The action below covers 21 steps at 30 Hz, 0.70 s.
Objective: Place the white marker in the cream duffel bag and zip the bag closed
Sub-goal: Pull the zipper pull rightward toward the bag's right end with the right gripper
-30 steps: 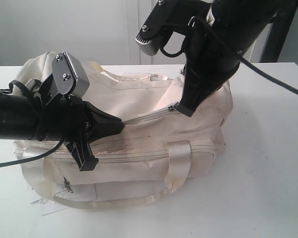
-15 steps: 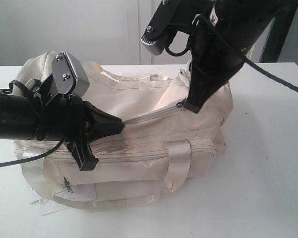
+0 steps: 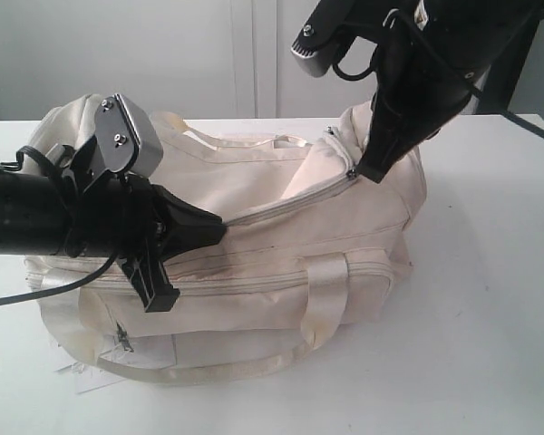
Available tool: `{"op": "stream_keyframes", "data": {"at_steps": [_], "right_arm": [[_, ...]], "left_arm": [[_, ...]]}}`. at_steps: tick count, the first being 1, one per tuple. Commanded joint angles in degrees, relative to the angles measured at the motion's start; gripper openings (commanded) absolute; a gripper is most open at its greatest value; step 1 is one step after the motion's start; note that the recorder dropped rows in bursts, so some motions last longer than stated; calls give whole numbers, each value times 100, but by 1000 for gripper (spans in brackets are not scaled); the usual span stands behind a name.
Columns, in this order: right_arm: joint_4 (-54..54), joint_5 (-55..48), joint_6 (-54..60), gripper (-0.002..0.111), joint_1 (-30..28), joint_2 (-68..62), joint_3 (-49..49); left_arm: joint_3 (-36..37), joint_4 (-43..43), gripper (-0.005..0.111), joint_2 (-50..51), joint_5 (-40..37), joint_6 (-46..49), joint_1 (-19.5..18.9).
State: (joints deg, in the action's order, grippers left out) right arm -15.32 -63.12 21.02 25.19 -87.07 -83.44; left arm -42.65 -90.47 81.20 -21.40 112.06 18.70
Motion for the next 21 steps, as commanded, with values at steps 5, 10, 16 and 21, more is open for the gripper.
{"op": "stream_keyframes", "data": {"at_steps": [5,10,16,21], "right_arm": [[-276,493,-30,0,-75,69,24],[-292,531,-30,0,-235,23,24],[-83,604,-30,0,-354,-74,24],[515,527,33,0,-354,-166,24]], "left_arm": [[-12,-75,0,-54,-107,316,25],[-12,-75,0,-54,-121,316,25],[-12,-15,0,-54,-424,339,25],[-12,-216,23,-54,-73,-60,25]]}}
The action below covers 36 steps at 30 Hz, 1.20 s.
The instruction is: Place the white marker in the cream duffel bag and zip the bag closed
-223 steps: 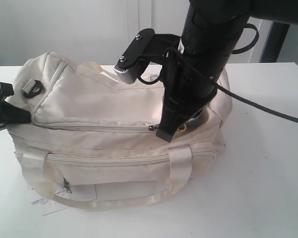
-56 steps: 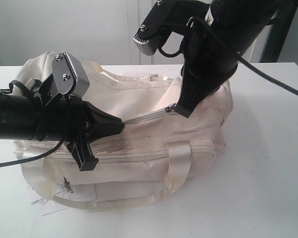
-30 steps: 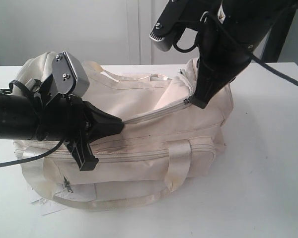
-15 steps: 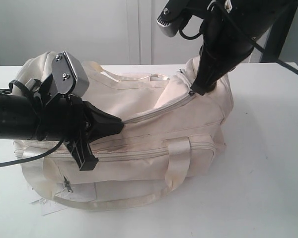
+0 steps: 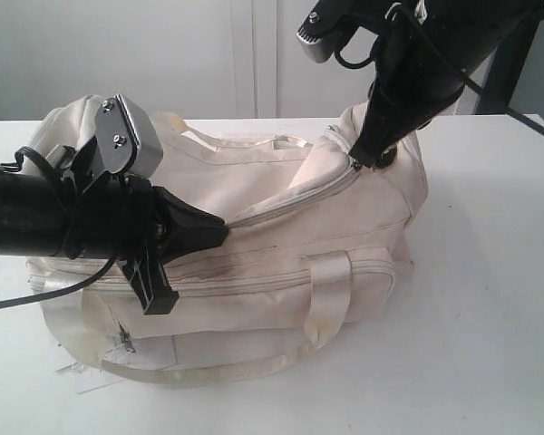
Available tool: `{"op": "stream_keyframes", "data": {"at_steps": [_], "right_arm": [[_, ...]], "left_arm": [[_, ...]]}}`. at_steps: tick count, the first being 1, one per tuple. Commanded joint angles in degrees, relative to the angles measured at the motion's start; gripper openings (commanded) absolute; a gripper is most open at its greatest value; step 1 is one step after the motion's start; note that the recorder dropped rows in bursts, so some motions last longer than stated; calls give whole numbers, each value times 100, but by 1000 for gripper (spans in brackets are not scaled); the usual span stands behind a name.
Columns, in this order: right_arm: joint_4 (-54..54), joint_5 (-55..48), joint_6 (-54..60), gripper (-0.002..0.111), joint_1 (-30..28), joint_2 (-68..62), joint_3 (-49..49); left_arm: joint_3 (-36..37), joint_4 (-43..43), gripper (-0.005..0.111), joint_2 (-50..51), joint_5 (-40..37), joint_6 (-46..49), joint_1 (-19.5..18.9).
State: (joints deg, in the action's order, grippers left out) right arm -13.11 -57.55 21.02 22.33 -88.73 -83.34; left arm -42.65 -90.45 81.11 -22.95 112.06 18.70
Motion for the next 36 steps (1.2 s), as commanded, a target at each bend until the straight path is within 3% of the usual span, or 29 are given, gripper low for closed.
{"op": "stream_keyframes", "data": {"at_steps": [1,3,4,7,11,15,24,29,36], "right_arm": [[467,-189,194,0,-69,11,14],[610,-332,339,0,-69,11,14],[609,-379,388,0,-69,11,14],[853,-429,726,0,-69,11,14],[947,-363,763,0,-69,19,14],[971,-233,763,0,-69,22,14],[817,97,904,0,-69,22,14],[817,131,904,0,-69,22,14],[817,177,893,0,-69,22,14]], "left_arm": [[-12,-206,43,-83,81,-218,25],[-22,-247,74,-262,96,-626,25],[-35,-248,78,-364,173,-786,25],[-205,-318,75,-885,410,-1043,25],[-488,-563,75,-822,-388,-1043,81],[-577,-943,75,-466,-26,-971,399],[-1195,-950,70,390,814,-505,1249],[-1557,-950,70,754,906,-241,1464],[-1816,-950,70,1119,1091,-266,1473]]}}
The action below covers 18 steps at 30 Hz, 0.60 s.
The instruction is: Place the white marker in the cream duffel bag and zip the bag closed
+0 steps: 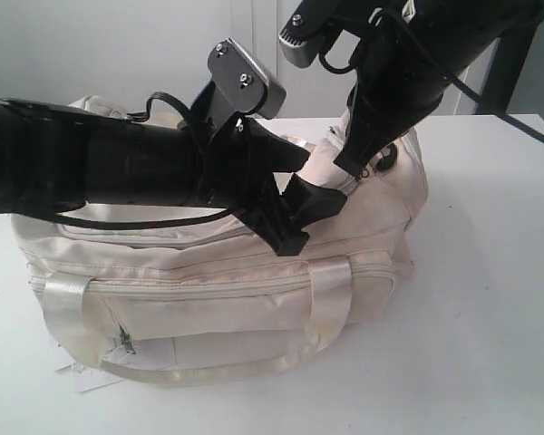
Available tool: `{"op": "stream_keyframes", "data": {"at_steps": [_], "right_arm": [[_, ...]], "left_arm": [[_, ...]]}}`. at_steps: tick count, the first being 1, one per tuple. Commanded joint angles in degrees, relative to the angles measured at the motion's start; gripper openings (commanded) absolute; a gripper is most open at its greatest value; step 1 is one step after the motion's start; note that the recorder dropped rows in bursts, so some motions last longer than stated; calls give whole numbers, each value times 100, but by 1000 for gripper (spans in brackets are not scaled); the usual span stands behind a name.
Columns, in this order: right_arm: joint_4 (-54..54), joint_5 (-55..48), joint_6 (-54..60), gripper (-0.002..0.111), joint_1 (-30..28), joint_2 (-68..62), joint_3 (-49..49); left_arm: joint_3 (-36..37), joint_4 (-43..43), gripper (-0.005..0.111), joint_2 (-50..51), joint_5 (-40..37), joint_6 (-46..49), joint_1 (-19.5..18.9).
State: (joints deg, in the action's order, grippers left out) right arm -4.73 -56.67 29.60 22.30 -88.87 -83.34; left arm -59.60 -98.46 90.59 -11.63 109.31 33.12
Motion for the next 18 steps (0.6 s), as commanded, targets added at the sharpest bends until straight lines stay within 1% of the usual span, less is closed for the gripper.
{"op": "stream_keyframes", "data": {"at_steps": [1,4,6,9,11,12,14,15,18], "right_arm": [[-21,103,34,0,-66,36,14],[-21,117,17,0,-66,36,14],[-21,132,2,0,-66,36,14],[-21,142,2,0,-66,36,14],[-21,142,2,0,-66,36,14],[-21,142,2,0,-66,36,14],[-21,142,2,0,-66,36,14],[-21,142,2,0,-66,36,14],[-21,153,2,0,-66,36,14]], "left_arm": [[-118,-149,70,223,-144,9,31],[-132,-149,69,357,-177,9,31],[-165,-149,64,413,-148,9,31],[-175,-149,46,472,-161,9,31],[-175,-149,32,472,-136,9,31],[-175,-149,22,472,-125,-5,31],[-175,-149,8,472,-125,-5,31],[-175,-149,0,472,-125,-5,31],[-175,-149,0,472,-125,-5,31]]}}
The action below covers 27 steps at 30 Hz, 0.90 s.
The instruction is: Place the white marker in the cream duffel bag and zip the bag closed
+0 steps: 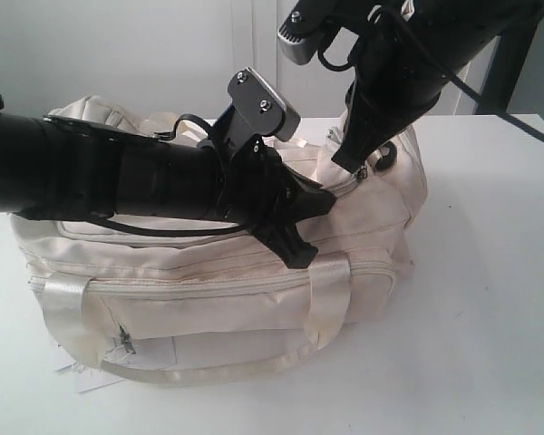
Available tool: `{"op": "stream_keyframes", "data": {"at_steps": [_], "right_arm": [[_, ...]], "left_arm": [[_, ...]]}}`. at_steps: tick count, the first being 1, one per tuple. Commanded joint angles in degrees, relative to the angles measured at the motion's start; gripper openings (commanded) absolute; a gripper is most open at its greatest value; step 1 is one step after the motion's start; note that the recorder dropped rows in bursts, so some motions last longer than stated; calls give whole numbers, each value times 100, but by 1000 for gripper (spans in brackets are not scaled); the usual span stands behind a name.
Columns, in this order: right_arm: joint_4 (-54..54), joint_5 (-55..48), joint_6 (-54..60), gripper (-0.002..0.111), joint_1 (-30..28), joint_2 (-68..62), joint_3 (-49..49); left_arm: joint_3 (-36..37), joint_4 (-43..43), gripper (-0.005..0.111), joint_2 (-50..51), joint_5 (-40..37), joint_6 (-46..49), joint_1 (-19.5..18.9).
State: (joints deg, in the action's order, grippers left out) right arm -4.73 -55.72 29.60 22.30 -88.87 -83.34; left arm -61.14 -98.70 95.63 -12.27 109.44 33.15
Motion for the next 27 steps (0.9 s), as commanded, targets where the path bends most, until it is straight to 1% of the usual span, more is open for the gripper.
{"op": "stream_keyframes", "data": {"at_steps": [1,11,20,27], "right_arm": [[-21,56,2,0,-66,36,14],[-10,582,2,0,-236,-109,14],[-10,845,2,0,-236,-182,14],[-129,1108,2,0,-236,-254,14]], "left_arm": [[-21,-125,0,-32,-61,-17,28],[-21,-125,0,-32,-102,-39,28],[-21,-125,0,-32,-142,-40,28],[-21,-125,0,-32,-328,-40,28]]}}
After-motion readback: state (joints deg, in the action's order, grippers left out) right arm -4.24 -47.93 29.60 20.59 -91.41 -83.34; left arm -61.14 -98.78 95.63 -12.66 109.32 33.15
